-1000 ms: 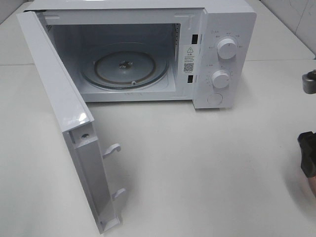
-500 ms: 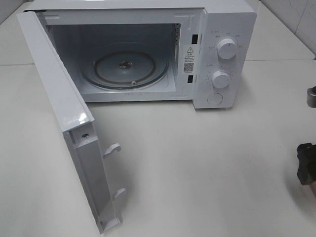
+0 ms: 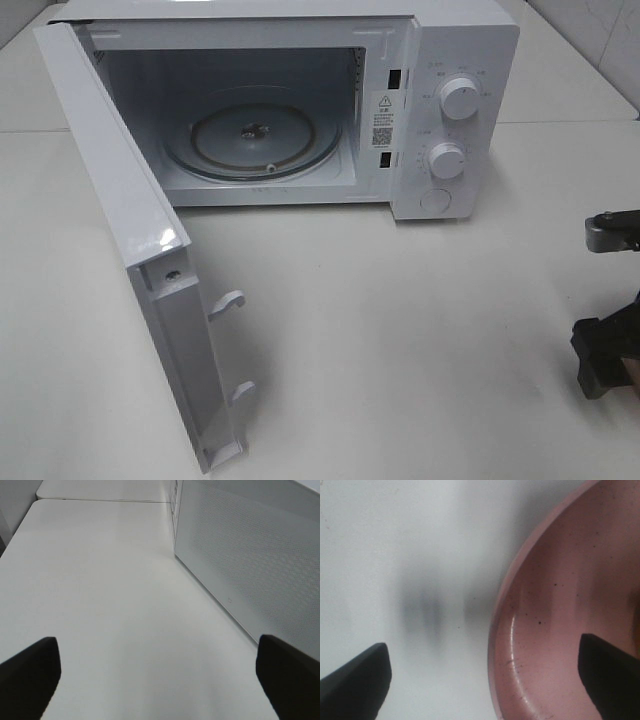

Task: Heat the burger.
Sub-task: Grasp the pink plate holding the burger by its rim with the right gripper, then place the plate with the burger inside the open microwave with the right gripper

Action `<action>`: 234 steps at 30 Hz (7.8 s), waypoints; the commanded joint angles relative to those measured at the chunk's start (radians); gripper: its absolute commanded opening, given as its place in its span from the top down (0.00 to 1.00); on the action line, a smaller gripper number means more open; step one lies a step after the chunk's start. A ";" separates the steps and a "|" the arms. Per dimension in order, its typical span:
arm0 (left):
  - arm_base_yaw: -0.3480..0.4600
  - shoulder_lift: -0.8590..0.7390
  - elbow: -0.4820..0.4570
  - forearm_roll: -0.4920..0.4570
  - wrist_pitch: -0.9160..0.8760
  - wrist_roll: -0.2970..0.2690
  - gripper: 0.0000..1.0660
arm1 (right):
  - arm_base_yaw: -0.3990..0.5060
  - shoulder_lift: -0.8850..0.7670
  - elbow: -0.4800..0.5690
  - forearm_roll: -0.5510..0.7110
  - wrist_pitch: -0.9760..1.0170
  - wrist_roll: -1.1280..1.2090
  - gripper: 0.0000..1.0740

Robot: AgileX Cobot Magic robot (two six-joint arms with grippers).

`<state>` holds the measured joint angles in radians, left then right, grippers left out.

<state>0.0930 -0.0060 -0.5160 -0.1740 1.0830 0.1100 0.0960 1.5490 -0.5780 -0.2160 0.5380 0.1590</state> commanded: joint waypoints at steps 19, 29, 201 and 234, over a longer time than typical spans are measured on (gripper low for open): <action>0.003 -0.012 0.001 -0.003 -0.014 -0.004 0.08 | -0.006 0.133 -0.001 -0.098 -0.115 0.116 0.22; 0.003 -0.012 0.001 -0.003 -0.014 -0.004 0.08 | -0.006 0.165 0.000 -0.118 -0.104 0.143 0.57; 0.003 -0.012 0.001 -0.003 -0.014 -0.004 0.08 | 0.916 -0.312 -0.047 -0.585 0.259 -0.205 0.97; 0.003 -0.012 0.001 -0.003 -0.014 -0.004 0.08 | 0.916 -0.312 -0.047 -0.611 -0.066 -0.584 0.95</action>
<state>0.0930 -0.0060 -0.5160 -0.1740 1.0830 0.1100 1.0130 1.2440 -0.6190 -0.7720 0.5120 -0.4070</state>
